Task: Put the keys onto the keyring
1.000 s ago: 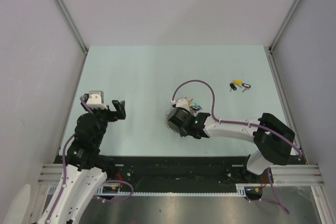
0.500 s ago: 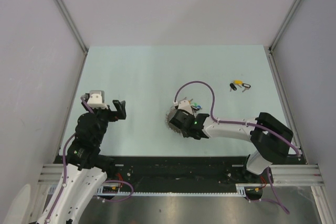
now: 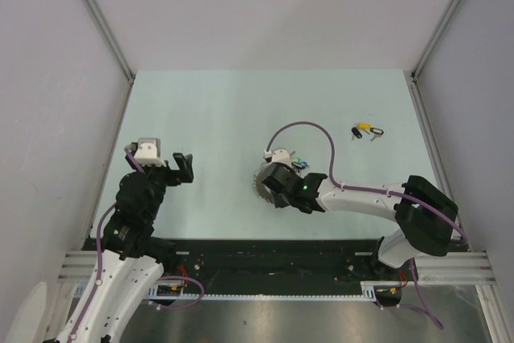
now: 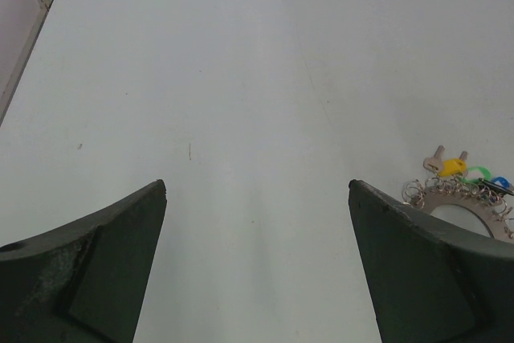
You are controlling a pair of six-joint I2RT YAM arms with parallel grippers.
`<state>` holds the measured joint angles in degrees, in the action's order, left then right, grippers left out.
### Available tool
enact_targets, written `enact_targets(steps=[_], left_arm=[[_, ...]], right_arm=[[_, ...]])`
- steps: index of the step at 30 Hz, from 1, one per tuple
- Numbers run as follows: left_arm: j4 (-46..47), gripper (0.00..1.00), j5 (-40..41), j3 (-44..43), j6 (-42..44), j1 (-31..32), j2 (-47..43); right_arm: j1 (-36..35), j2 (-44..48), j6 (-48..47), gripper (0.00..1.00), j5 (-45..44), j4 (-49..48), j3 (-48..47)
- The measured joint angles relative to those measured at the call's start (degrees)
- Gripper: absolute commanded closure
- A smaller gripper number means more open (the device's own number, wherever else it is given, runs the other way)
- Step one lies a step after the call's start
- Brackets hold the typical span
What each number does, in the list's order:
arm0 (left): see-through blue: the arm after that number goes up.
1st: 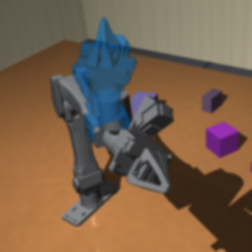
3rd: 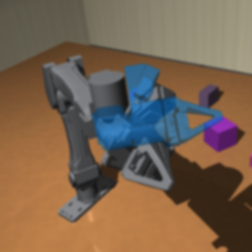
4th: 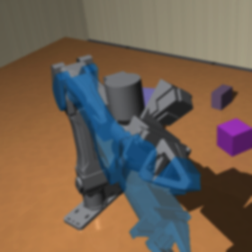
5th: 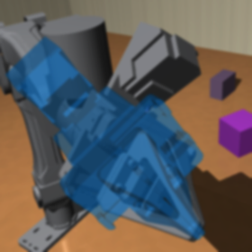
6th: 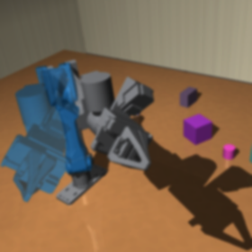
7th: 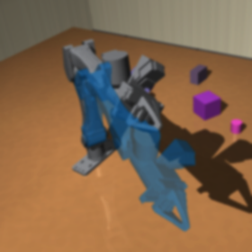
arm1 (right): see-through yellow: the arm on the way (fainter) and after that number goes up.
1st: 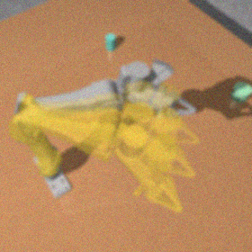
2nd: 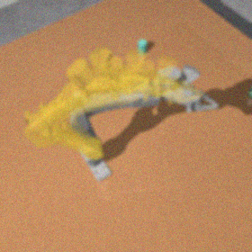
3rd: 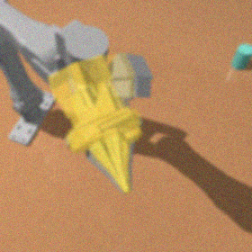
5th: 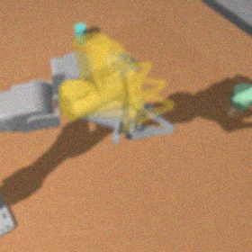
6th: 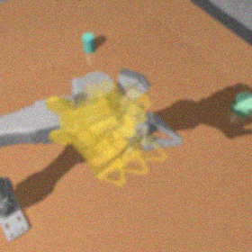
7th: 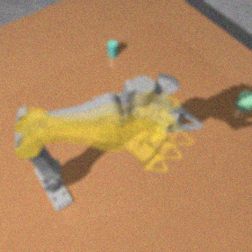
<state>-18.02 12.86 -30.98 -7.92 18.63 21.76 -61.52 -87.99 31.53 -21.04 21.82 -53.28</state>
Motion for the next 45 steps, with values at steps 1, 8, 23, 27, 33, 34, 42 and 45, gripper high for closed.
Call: enact_targets(steps=[1, 8, 23, 27, 33, 34, 42, 45], left_arm=[[0.0, 0.0, 0.0, 0.0, 0.0, 0.0, 0.0], [0.0, 0.0, 0.0, 0.0, 0.0, 0.0, 0.0], [0.0, 0.0, 0.0, 0.0, 0.0, 0.4, 0.0], [0.0, 0.0, 0.0, 0.0, 0.0, 0.5, 0.0], [0.0, 0.0, -0.1, 0.0, 0.0, 0.5, 0.0], [0.0, 0.0, -0.1, 0.0, 0.0, 0.5, 0.0], [0.0, 0.0, -1.3, 0.0, 0.0, 0.6, 0.0], [0.2, 0.0, -3.3, 0.0, 0.0, 0.6, 0.0]], right_arm=[[0.1, -0.1, 0.0, 0.72, 0.7, -0.6, 0.0], [1.1, -1.8, 0.4, 0.74, 3.0, -3.5, 0.0], [1.9, -5.7, 0.4, 0.81, 4.6, -5.1, 0.0], [1.9, -5.8, 0.4, 0.83, 4.8, -5.2, 0.0], [1.9, -6.3, 0.4, 0.84, 5.1, -6.0, 0.0], [1.9, -6.4, 0.4, 0.84, 5.1, -6.0, 0.0], [1.7, -6.7, 0.1, 1.0, 5.3, -6.0, 0.0], [1.7, -6.4, -0.4, 1.0, 5.2, -5.8, 0.0]])
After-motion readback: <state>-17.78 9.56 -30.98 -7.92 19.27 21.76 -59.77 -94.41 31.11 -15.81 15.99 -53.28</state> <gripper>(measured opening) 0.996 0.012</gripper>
